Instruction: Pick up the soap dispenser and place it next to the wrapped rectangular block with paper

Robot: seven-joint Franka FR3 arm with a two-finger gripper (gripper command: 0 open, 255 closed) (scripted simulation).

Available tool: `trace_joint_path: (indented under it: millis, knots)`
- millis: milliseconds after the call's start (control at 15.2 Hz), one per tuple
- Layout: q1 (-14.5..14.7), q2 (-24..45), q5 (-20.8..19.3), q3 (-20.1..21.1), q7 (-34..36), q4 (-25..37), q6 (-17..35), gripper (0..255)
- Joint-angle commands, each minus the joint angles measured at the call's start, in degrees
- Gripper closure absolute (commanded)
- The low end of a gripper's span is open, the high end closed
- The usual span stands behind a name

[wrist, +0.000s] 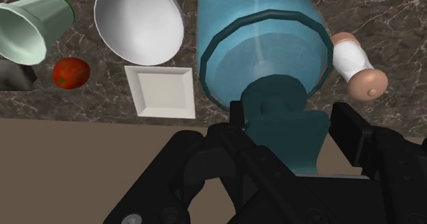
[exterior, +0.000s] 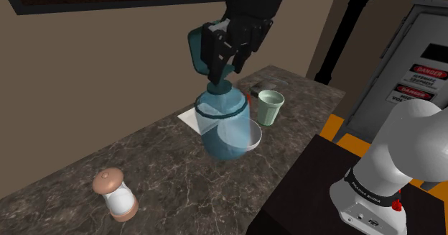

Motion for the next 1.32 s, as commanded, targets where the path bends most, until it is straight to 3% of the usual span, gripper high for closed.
trace_joint_path:
  millis: [0, 1254]
  knots:
    - [-0.15, 0.26, -0.20, -0.13, -0.04, 1.81, -1.52, 255]
    - [-2.50, 6.45, -3.14, 0.46, 0.29, 21.87, -15.88, 255]
